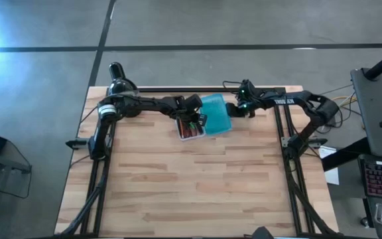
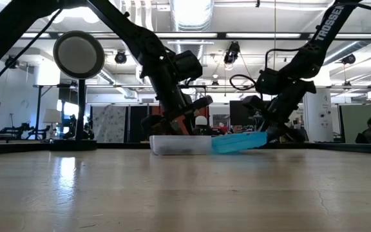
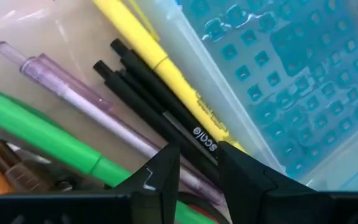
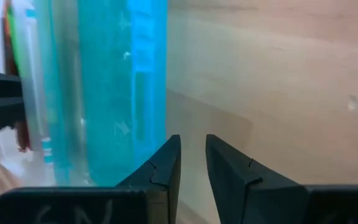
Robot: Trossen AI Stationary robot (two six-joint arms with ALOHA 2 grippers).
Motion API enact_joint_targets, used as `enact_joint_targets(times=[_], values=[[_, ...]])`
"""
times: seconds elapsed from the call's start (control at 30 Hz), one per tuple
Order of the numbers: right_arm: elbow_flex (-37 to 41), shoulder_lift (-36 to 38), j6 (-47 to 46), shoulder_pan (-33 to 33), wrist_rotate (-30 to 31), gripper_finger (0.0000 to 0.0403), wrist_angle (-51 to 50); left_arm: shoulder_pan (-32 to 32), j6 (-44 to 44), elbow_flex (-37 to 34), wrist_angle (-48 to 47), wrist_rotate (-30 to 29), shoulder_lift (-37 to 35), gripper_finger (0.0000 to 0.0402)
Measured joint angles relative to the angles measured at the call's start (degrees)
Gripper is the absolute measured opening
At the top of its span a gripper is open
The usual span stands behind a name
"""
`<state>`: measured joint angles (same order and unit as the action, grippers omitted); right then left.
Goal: Pick & place school supplies into a supply box
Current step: Close the blue supply box
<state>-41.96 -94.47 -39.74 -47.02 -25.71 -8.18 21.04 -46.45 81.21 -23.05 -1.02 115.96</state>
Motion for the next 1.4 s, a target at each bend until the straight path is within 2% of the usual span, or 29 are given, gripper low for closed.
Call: enact_joint_targets(times=[0.37,0.83,1.13,1.4], values=[[-5.0,3.1,-0.1,1.1,-1.1,0.0068,-0.1,0.1,0.5,0.0,0.4,-0.2,0.0,0.0091],[-13.2,3.1,-0.4,7.0,-2.1,0.0068,-1.0,0.1,2.6,0.6,0.5,-0.9,-0.5,0.0091],[-18.0,1.9,-0.1,10.2,-2.3,0.0068,-2.1,0.3,6.9,1.1,0.7,-5.7,-4.8,0.0091],[-19.7,0.8,-0.1,12.6,-0.1,0.0068,-2.7,0.2,8.4,1.0,-5.1,-9.0,-10.4,0.0091]])
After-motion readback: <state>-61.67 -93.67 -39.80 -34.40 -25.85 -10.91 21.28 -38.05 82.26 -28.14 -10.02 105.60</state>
